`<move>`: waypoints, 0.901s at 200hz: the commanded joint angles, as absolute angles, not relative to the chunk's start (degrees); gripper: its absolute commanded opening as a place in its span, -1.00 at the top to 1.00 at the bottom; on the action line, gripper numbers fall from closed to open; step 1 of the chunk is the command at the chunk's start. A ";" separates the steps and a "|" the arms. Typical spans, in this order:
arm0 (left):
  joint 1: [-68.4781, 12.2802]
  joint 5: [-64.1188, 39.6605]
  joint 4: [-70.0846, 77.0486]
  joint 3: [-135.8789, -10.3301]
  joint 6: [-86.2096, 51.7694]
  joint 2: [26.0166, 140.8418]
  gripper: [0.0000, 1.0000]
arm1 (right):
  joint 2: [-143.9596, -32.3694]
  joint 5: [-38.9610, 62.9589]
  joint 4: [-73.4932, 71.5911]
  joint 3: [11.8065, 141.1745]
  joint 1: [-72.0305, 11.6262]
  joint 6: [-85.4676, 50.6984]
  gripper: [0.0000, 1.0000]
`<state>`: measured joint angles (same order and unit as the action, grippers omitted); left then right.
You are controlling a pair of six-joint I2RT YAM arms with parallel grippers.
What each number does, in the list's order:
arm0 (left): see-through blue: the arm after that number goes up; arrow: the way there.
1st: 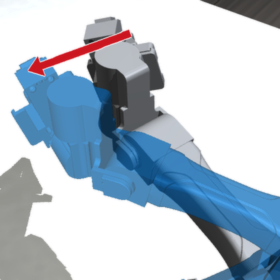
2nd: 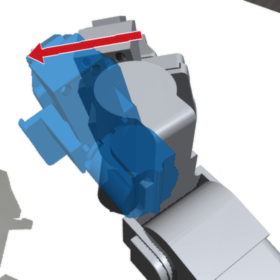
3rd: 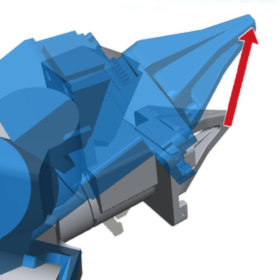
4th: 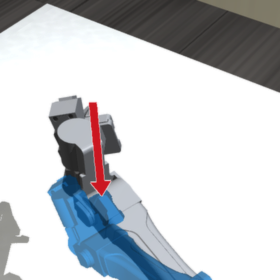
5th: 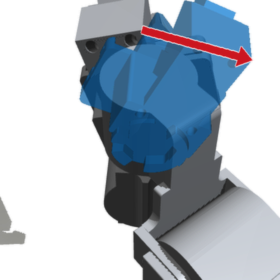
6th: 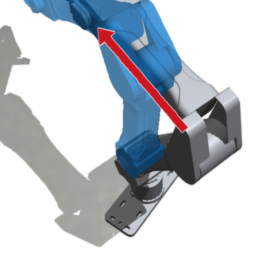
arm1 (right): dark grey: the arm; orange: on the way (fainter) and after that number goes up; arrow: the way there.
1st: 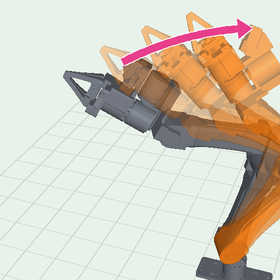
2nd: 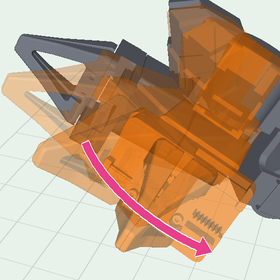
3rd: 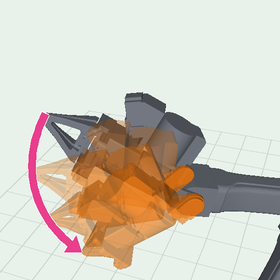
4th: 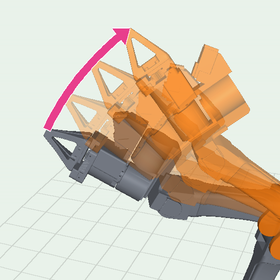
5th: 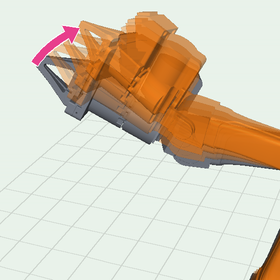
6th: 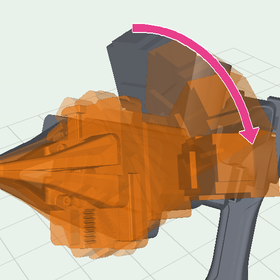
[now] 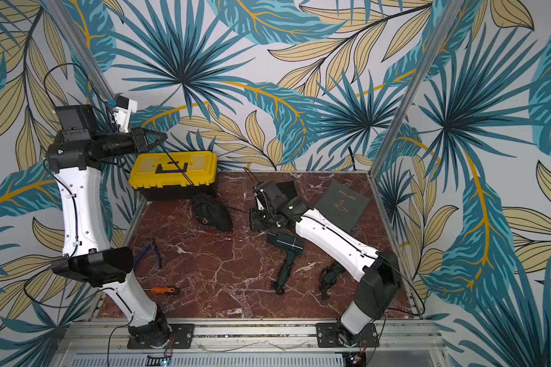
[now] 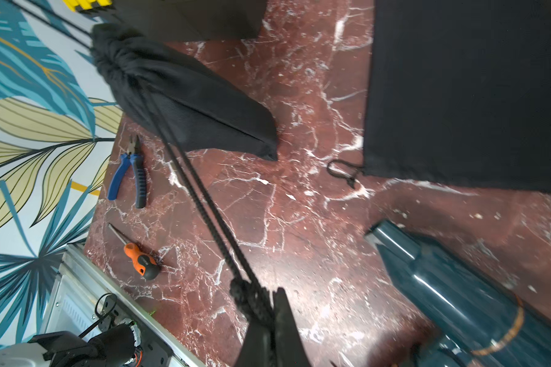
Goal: Pack away hair dryers
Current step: Place the drawstrings on both sides at the center of the board.
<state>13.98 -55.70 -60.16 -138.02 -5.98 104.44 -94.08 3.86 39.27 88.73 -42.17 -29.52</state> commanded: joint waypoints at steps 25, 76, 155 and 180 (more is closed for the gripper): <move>12.00 -58.73 -58.70 -121.49 6.47 92.39 1.00 | -98.38 8.86 39.24 91.48 -45.70 -27.53 1.00; 6.62 -53.65 -60.63 -101.84 18.12 82.49 1.00 | -100.70 13.44 38.87 90.03 -51.08 -28.72 1.00; -0.96 -44.13 -60.71 -88.79 20.21 87.14 1.00 | -104.81 13.88 34.33 84.73 -51.79 -34.42 1.00; -1.31 -40.65 -60.70 -87.58 20.42 89.32 1.00 | -107.29 15.20 33.37 85.01 -51.81 -35.67 0.91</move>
